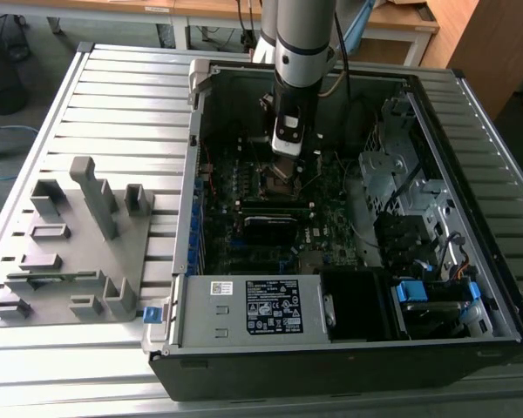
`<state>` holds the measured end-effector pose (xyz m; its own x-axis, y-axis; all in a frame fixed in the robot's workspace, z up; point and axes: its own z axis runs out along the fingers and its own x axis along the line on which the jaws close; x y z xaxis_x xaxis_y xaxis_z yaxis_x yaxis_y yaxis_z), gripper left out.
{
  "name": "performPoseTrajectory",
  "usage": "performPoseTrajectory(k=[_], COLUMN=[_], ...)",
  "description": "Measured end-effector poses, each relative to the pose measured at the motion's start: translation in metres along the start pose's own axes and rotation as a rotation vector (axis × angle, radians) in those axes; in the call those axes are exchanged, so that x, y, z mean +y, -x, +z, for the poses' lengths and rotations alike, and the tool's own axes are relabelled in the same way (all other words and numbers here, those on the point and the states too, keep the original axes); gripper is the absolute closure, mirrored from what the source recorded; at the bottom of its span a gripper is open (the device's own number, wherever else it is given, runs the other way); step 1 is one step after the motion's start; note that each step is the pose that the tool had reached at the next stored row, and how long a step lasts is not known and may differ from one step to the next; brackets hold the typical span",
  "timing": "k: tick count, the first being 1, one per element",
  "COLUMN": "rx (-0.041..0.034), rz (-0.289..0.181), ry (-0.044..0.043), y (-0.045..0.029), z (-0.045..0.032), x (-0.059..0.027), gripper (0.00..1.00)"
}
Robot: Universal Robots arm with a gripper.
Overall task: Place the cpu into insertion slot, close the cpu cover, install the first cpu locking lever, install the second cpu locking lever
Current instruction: 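Place the cpu into insertion slot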
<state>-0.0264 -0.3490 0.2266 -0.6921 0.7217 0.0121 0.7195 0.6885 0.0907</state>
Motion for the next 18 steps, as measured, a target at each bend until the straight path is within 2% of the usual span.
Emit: performPoseTrajectory(k=[18], rx=[-0.0275], rz=[0.301], ry=[0.0035], y=[0.0], z=[0.0], x=[0.0], gripper=[0.46])
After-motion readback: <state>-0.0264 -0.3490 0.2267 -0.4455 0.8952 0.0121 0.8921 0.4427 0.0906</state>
